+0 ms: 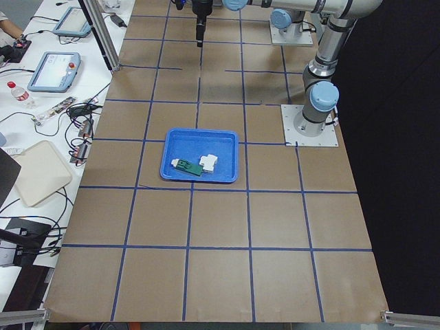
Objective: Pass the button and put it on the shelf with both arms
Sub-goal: 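Open the right gripper to release the button in the mesh basket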
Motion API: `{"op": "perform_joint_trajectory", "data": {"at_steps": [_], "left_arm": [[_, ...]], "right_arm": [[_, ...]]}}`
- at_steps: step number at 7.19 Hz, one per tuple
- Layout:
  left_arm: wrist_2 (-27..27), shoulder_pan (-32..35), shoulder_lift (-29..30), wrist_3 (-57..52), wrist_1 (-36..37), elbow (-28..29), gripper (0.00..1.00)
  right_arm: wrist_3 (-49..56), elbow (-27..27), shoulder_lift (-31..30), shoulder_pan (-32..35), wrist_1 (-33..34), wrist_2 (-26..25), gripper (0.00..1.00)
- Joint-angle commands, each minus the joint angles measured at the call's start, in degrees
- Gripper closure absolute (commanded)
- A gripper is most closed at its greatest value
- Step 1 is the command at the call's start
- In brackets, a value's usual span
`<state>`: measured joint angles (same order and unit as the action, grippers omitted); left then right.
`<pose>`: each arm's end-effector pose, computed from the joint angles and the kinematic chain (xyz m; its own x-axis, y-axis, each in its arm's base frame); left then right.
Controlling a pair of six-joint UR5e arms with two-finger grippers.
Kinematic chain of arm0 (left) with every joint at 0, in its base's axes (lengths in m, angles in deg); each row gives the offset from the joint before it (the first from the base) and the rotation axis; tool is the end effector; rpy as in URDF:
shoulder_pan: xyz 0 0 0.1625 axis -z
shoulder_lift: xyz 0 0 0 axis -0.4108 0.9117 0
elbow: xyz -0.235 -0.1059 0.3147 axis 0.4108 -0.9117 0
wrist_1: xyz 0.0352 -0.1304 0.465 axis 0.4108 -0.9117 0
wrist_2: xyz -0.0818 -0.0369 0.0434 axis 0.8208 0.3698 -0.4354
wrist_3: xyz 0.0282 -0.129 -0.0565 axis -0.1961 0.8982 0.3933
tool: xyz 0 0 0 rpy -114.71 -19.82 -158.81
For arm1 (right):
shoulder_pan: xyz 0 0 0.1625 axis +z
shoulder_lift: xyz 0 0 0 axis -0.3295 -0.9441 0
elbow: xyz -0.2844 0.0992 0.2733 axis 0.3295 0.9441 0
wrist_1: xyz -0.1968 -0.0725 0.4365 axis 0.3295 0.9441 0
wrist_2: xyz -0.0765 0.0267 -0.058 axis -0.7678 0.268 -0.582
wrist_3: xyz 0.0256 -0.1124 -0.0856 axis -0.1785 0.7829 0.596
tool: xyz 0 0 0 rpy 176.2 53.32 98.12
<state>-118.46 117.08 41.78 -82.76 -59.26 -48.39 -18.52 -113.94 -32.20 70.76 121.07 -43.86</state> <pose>-0.1561 -0.5867 0.4543 -0.9984 0.0347 -0.0436 0.0383 0.9958 -0.0835 -0.3165 -0.6085 0.3200 -0.9716 0.2327 0.0433 0.2304 0.9717 -0.0516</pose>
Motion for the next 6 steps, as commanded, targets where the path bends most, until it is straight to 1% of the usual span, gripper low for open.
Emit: {"op": "perform_joint_trajectory", "data": {"at_steps": [1, 2, 3, 4, 5, 6], "left_arm": [[0.0, -0.01, -0.01, -0.35, 0.0, -0.02, 0.0], [0.0, -0.09, -0.01, -0.27, 0.0, -0.02, 0.0], [0.0, -0.09, -0.01, -0.18, 0.0, -0.02, 0.0], [-0.09, -0.09, -0.01, -0.09, 0.0, -0.02, 0.0], [0.0, -0.09, -0.01, -0.01, 0.09, -0.02, 0.0], [0.0, -0.09, -0.01, -0.01, 0.0, -0.02, 0.0]], "right_arm": [[0.21, -0.06, 0.59, -0.01, 0.43, -0.42, 0.41], [0.21, -0.06, 0.59, -0.01, 0.08, -0.51, 0.32], [0.21, -0.15, 0.68, -0.01, 0.16, -0.59, 0.15], [0.21, -0.15, 0.77, -0.01, -0.01, -0.68, 0.13], [0.3, -0.06, 0.68, -0.01, -0.01, -0.68, 0.03], [0.3, 0.72, 0.07, -0.01, -1.14, -0.68, 0.0]]}}
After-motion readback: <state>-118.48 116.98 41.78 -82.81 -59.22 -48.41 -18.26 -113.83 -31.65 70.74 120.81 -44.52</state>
